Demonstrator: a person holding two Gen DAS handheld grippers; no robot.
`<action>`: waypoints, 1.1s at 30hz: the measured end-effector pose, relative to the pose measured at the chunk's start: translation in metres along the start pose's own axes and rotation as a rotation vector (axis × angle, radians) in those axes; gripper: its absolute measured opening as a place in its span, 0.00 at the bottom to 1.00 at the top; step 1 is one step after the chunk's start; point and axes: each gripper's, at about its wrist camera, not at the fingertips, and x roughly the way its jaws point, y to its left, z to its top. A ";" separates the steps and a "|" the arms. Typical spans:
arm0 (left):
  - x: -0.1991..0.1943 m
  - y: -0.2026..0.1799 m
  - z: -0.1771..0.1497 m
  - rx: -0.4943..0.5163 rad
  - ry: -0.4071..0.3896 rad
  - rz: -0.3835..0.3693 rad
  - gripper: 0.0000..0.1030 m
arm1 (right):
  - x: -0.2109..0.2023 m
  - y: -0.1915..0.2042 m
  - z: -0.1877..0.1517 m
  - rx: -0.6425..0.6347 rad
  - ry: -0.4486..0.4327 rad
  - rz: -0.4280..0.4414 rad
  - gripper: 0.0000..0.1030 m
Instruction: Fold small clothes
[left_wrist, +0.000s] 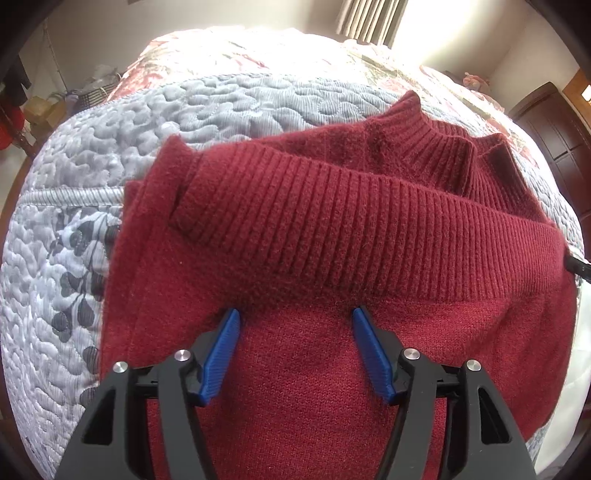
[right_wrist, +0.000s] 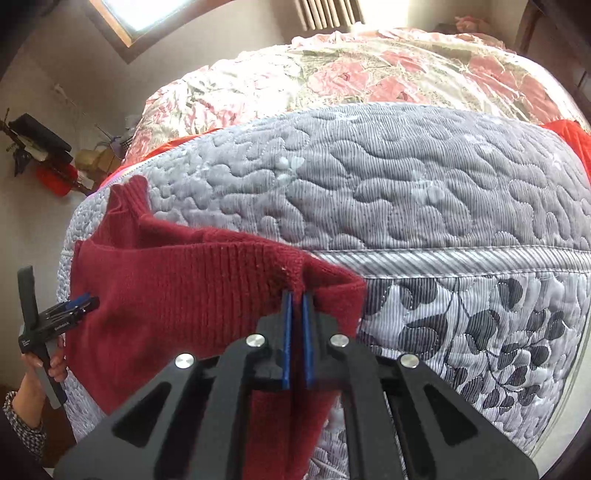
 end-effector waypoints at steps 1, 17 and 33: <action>0.002 -0.001 0.000 -0.002 0.001 0.003 0.64 | 0.004 -0.002 -0.001 0.007 0.000 -0.002 0.04; -0.051 -0.031 -0.036 -0.019 -0.062 0.008 0.62 | -0.050 0.020 -0.107 -0.062 0.054 0.057 0.26; -0.042 -0.066 -0.073 0.064 -0.057 0.033 0.63 | -0.033 0.016 -0.142 -0.021 0.079 0.029 0.05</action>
